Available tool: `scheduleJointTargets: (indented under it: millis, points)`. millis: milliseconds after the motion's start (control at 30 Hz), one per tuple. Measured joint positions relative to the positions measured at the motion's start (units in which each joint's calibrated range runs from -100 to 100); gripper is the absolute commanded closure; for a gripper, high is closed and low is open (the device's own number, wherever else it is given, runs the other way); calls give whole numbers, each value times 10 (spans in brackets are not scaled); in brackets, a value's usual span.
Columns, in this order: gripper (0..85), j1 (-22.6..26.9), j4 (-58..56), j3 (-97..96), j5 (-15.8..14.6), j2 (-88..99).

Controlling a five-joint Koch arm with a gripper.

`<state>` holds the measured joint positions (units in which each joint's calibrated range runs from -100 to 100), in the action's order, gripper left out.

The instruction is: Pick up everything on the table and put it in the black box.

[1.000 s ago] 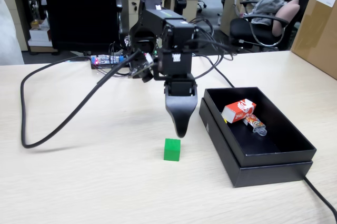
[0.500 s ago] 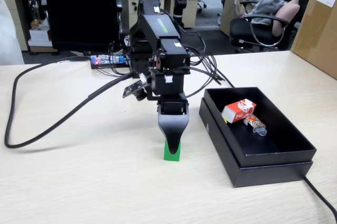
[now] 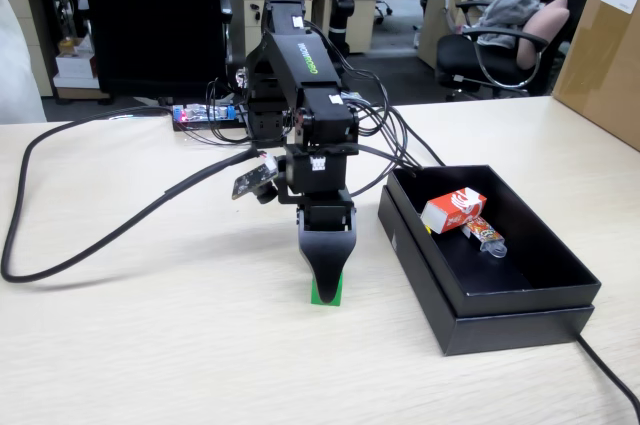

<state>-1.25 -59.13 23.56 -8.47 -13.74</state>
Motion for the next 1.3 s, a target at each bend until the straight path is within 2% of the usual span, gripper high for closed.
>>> scheduleJointTargets:
  millis: [100,233,300,600,733,933,1300]
  points:
    - [625,-1,2,1,0,0]
    - [793,-2,19,0,0,0]
    - [833,-3,25,0,0,0]
    - [831,-3,25,0,0,5]
    - [830,6,-26,16,-3,58]
    - [829,44,-54,54,-4,165]
    - [827,118,-54,102,-4,189]
